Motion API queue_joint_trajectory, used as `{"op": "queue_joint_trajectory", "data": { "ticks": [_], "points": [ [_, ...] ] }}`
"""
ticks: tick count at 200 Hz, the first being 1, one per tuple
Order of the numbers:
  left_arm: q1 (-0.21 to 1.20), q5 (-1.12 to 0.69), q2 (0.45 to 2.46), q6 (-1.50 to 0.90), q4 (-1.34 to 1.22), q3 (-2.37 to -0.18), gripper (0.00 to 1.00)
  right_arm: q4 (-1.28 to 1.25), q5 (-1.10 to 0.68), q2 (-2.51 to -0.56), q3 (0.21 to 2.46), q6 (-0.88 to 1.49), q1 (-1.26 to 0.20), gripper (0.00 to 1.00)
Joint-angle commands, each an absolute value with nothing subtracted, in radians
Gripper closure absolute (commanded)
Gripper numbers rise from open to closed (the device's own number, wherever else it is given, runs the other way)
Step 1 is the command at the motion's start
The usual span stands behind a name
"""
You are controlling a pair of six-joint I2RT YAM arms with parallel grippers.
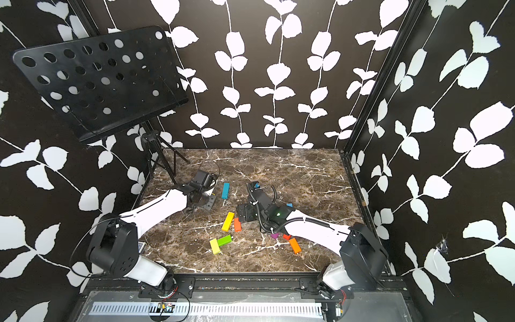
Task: Assemble the letter t with building blocks
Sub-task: Assemble the building block at the center of the board.
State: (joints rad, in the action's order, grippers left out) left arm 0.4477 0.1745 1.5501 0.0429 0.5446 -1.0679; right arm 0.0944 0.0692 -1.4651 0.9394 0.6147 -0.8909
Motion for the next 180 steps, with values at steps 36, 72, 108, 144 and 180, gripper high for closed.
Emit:
{"op": "queue_joint_trajectory", "data": {
  "ticks": [36, 72, 108, 144, 180],
  "points": [
    [0.324, -0.051, 1.682, 0.287, 0.573, -1.245, 1.00, 0.112, 0.023, -1.498, 0.974, 0.571, -0.833, 0.01],
    [0.301, -0.095, 1.714, 0.483, 0.549, -1.260, 1.00, 0.107, 0.014, -1.485, 0.964, 0.559, -0.813, 0.01],
    [0.295, -0.167, 1.702, 0.720, 0.504, -1.237, 1.00, 0.094, 0.006, -1.478, 0.964, 0.549, -0.807, 0.01],
    [0.280, -0.207, 1.712, 0.904, 0.420, -1.204, 1.00, 0.097, -0.002, -1.469, 0.967, 0.541, -0.805, 0.01],
    [0.221, -0.355, 1.783, 0.990, 0.554, -1.308, 1.00, 0.098, 0.000, -1.452, 0.945, 0.538, -0.799, 0.01]
  ]
}}
